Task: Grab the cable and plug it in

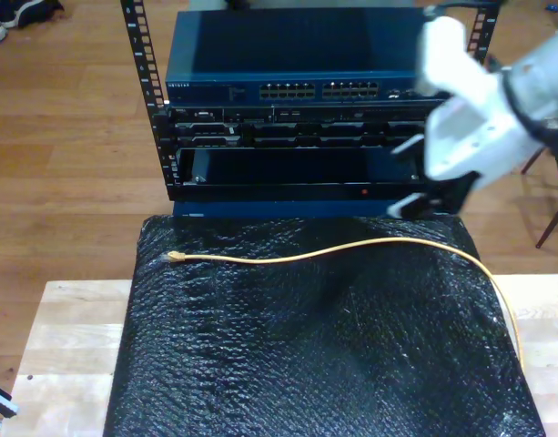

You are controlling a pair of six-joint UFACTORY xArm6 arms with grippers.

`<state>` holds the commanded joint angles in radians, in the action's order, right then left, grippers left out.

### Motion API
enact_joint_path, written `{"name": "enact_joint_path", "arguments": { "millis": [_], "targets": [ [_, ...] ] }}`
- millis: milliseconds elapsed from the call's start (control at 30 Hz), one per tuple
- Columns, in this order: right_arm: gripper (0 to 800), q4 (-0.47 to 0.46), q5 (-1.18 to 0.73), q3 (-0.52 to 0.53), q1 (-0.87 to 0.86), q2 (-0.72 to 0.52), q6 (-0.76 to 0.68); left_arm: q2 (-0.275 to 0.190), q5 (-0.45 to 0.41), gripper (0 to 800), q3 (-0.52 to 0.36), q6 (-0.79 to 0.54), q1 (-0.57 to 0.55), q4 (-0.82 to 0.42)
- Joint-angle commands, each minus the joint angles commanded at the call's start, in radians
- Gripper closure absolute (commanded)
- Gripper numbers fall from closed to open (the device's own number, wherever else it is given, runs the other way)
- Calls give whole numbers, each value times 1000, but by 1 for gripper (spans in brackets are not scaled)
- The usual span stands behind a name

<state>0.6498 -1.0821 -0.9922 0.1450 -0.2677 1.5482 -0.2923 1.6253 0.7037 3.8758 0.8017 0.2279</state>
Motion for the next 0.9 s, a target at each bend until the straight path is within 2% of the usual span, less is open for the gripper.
{"name": "enact_joint_path", "arguments": {
  "millis": [433, 900],
  "targets": [
    [8, -31, 52, -103, 164, 147, -26, 2, 0, 0, -3, 32, -21, 0],
    [8, -229, 104, -252, 338, 350, -167, 6, -3, 0, -8, 48, -37, 29]
  ]
}}
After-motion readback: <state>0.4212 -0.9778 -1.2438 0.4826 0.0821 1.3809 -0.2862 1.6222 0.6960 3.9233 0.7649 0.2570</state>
